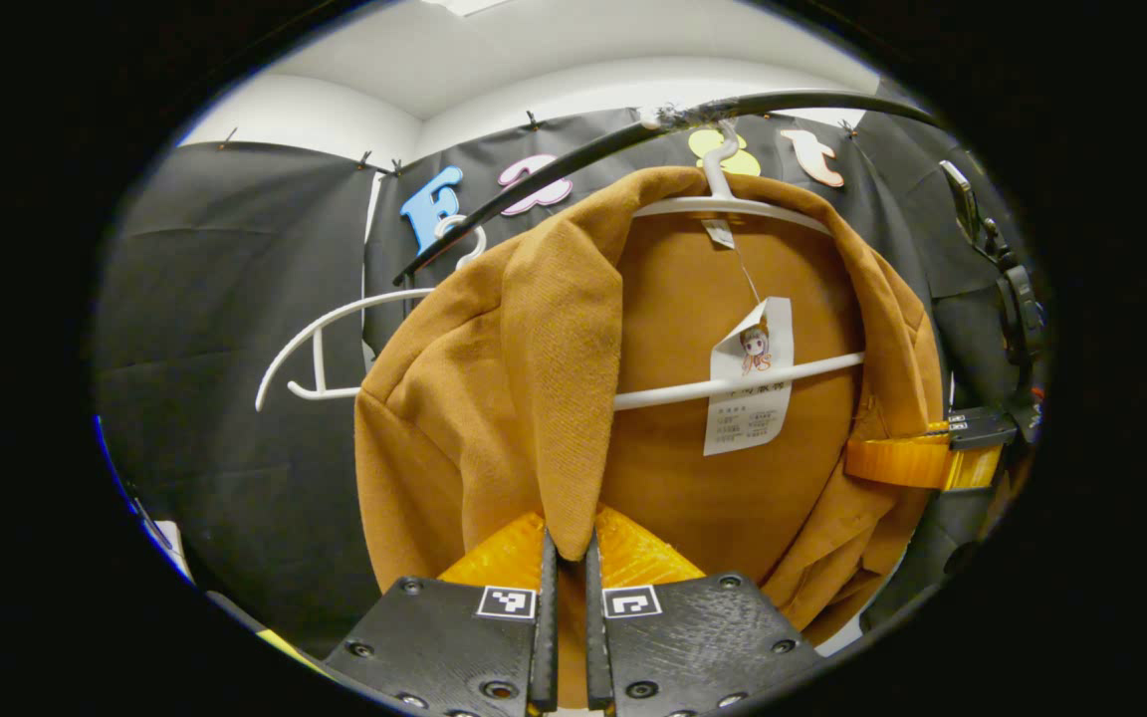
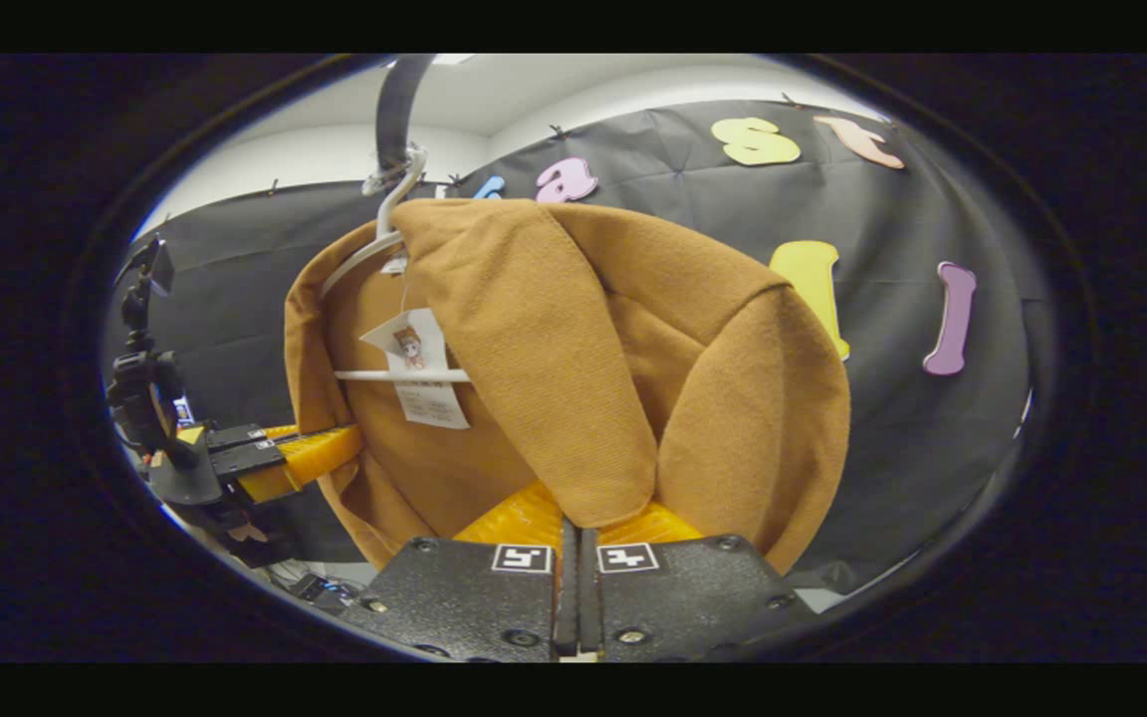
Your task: Grasp the clothes on the hanger with both hands and then place them into the laundry hamper below.
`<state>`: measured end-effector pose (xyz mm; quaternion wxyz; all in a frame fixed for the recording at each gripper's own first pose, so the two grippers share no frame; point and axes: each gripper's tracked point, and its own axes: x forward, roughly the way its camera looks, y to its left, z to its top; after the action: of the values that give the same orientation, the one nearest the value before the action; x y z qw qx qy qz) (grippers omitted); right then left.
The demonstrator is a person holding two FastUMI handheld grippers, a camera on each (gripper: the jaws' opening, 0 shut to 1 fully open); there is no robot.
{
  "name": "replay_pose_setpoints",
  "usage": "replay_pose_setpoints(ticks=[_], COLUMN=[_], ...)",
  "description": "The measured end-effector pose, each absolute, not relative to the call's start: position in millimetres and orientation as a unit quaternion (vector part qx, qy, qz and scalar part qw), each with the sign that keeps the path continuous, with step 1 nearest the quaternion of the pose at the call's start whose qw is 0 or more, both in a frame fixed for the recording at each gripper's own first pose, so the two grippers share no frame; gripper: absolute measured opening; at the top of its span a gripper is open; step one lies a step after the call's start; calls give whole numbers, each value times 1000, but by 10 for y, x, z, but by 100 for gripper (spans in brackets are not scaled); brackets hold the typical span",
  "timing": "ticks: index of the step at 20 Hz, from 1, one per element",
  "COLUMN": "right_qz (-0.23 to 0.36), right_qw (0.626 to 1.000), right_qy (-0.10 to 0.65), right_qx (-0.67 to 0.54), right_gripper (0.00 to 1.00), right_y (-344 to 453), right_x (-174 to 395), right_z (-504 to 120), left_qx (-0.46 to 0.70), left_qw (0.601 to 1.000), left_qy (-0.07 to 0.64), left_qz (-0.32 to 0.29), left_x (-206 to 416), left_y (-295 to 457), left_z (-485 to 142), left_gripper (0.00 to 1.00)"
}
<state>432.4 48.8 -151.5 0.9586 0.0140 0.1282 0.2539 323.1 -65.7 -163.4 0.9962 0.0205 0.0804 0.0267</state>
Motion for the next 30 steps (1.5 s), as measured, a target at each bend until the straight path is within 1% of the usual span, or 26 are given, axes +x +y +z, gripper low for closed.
replay_pose_setpoints(ticks=[1,2,3,4,9,11,12,13,17,18,19,20,21,22,25,26,27,28,29,30], right_qz=[253,257,263,264,268,268,267,268,274,274,276,278,283,287,306,319,328,331,336,341], right_qw=[959,958,955,955,954,954,954,954,952,952,952,951,950,948,942,936,933,932,930,928], right_qy=[127,128,132,134,133,134,135,135,133,133,132,132,130,128,116,112,109,104,100,94], right_qx=[13,15,19,23,13,16,16,17,22,26,29,33,39,44,78,93,103,108,112,115], right_gripper=[4,4,4,4,4,4,4,4,4,4,4,4,4,4,4,4,5,4,4,4], right_y=[462,463,482,477,546,543,538,533,504,493,480,470,460,440,376,383,364,326,293,288], right_x=[4333,4341,4319,4323,4283,4291,4298,4280,4278,4287,4280,4280,4279,4278,4243,4220,4202,4209,4207,4205], right_z=[-1507,-1499,-1505,-1500,-1506,-1510,-1511,-1516,-1515,-1504,-1501,-1490,-1473,-1455,-1343,-1290,-1255,-1225,-1186,-1136], left_qx=[19,18,17,15,-17,-25,-24,-27,-32,-31,-28,-25,-24,-23,-22,-19,-19,-19,-19,-20], left_qw=[996,996,996,996,996,996,995,995,995,995,995,995,995,995,994,994,994,994,994,994], left_qy=[81,82,83,84,84,88,90,90,89,88,88,89,89,89,92,91,88,88,86,83], left_qz=[25,24,23,22,5,14,31,31,31,32,37,42,42,45,55,59,63,61,64,65], left_x=[3229,3215,3210,3202,3196,3208,3223,3227,3224,3223,3220,3212,3209,3206,3157,3131,3107,3086,3099,3090], left_y=[-672,-664,-661,-673,-766,-732,-655,-654,-667,-656,-630,-598,-587,-565,-447,-403,-359,-331,-292,-258], left_z=[-1628,-1632,-1634,-1628,-1605,-1611,-1625,-1625,-1617,-1612,-1612,-1615,-1602,-1599,-1570,-1553,-1525,-1506,-1490,-1460], left_gripper=[11,14,14,11,10,11,6,0,0,4,0,4,4,0,0,4,0,3,4,0])
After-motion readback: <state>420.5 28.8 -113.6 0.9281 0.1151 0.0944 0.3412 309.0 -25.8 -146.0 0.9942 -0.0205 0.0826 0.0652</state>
